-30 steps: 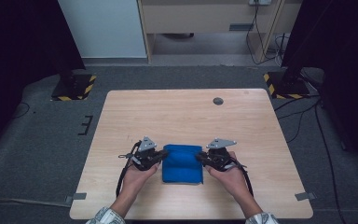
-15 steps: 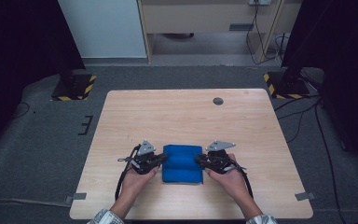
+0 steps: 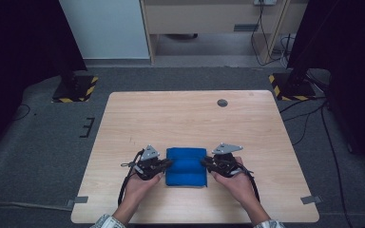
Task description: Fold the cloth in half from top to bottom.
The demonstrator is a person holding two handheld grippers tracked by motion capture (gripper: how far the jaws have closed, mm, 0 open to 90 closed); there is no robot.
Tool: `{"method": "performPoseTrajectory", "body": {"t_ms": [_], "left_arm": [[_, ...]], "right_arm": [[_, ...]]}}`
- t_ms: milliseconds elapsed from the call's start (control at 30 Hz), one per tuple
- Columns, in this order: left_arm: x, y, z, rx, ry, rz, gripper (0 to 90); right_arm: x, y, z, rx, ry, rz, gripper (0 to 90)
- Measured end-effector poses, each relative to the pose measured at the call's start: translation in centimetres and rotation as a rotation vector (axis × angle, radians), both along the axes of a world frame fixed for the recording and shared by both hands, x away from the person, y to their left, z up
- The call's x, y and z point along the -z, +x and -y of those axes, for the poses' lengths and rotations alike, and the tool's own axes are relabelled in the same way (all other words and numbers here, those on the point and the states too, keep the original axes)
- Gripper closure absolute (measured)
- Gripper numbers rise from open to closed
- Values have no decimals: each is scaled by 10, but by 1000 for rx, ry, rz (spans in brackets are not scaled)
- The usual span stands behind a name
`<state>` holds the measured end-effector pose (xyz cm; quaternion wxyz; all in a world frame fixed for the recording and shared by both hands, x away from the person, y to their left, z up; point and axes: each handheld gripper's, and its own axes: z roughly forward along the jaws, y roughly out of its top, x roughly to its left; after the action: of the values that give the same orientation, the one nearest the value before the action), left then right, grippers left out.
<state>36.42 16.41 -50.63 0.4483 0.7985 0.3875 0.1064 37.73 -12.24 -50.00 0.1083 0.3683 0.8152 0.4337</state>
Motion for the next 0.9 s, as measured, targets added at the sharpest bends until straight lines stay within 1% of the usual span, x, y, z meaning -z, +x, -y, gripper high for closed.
{"method": "performPoseTrajectory", "body": {"t_ms": [67, 167, 233, 300, 367, 533, 667, 767, 900], "left_arm": [[2, -2, -1, -1, 0, -8, 788], [5, -6, -2, 6, -3, -22, 752], [6, -7, -1, 10, -5, -23, 714], [8, -11, -1, 18, -4, -23, 697], [9, -14, -2, 15, -8, -29, 652], [5, -19, -2, 22, -23, -18, 583], [4, -24, -2, 29, -22, -14, 554], [2, -25, -4, 28, -22, -13, 549], [-1, -28, -8, 19, -47, -7, 551]], "right_arm": [[1, -2, 0, -3, -4, -6, 731], [2, -4, -1, -14, -19, -1, 710], [2, -6, -1, -14, -22, -5, 695], [2, -8, 0, -16, -21, -3, 691], [3, -9, 1, -19, -24, -3, 682], [4, -15, 4, -23, -29, -9, 664], [6, -20, 7, -27, -32, -14, 659], [8, -23, 10, -30, -33, -17, 654], [9, -26, 11, -33, -30, -24, 650]]}}
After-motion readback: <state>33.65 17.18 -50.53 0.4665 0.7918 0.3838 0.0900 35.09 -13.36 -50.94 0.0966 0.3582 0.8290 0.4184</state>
